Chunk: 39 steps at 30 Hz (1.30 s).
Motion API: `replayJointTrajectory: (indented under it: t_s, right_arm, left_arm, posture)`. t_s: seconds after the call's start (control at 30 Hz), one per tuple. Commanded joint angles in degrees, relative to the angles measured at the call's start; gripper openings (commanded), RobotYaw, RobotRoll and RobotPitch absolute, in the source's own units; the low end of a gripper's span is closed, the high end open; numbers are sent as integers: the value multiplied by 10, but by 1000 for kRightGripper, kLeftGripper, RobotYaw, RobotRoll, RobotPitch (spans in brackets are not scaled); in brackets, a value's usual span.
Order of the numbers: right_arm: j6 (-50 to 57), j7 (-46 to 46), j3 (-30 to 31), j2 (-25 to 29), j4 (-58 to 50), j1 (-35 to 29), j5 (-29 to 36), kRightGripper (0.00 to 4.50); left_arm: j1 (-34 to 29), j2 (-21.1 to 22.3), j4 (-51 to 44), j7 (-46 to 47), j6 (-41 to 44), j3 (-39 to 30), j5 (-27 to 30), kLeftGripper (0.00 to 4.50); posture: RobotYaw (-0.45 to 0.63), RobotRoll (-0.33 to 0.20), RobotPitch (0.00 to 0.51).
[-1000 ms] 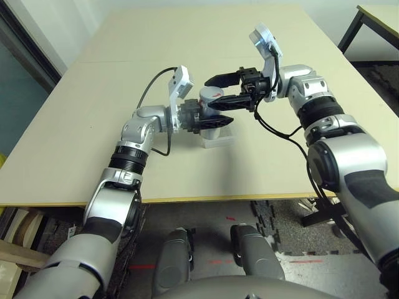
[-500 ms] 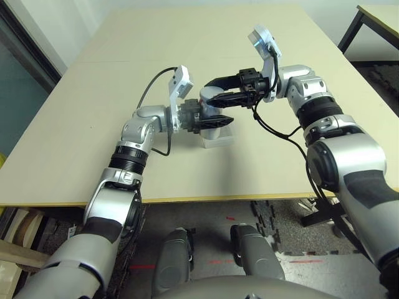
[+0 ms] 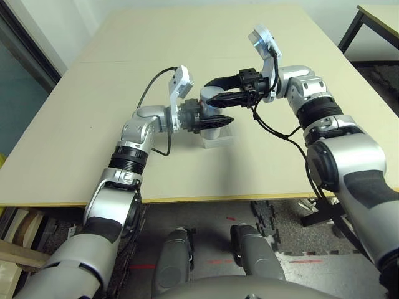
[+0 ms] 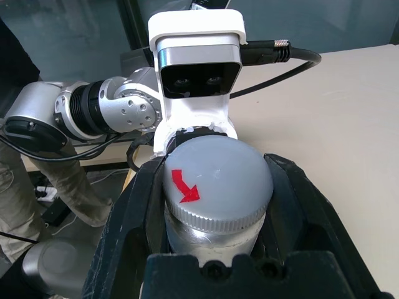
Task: Pour the medicine from the bottle into the box.
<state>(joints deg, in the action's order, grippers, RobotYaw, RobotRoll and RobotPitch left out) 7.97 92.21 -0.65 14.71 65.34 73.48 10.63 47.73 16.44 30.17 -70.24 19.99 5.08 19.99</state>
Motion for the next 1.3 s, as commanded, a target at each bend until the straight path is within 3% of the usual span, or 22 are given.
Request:
replayJointTrajectory:
  t_s: [0.03, 0.43, 0.9, 1.3]
  right_arm:
    - [2, 0, -10, 2, -3, -1, 7, 2579]
    - [10, -3, -25, 5, -7, 6, 24, 2579]
    - [44, -13, -88, 5, -16, 20, 82, 2579]
    - [3, -137, -95, 39, 1, 0, 61, 2579]
  left_arm:
    - [4, -1, 4, -1, -1, 3, -5, 2715]
    - [2, -1, 5, 0, -3, 4, -6, 2715]
    - [2, -2, 14, 0, -7, 3, -9, 2715]
    - [5, 6, 26, 10, -14, -9, -6, 2715]
  posture:
    - [-178, 0, 101]
    - [-178, 0, 99]
    - [-182, 0, 90]
    - [-185, 0, 93]
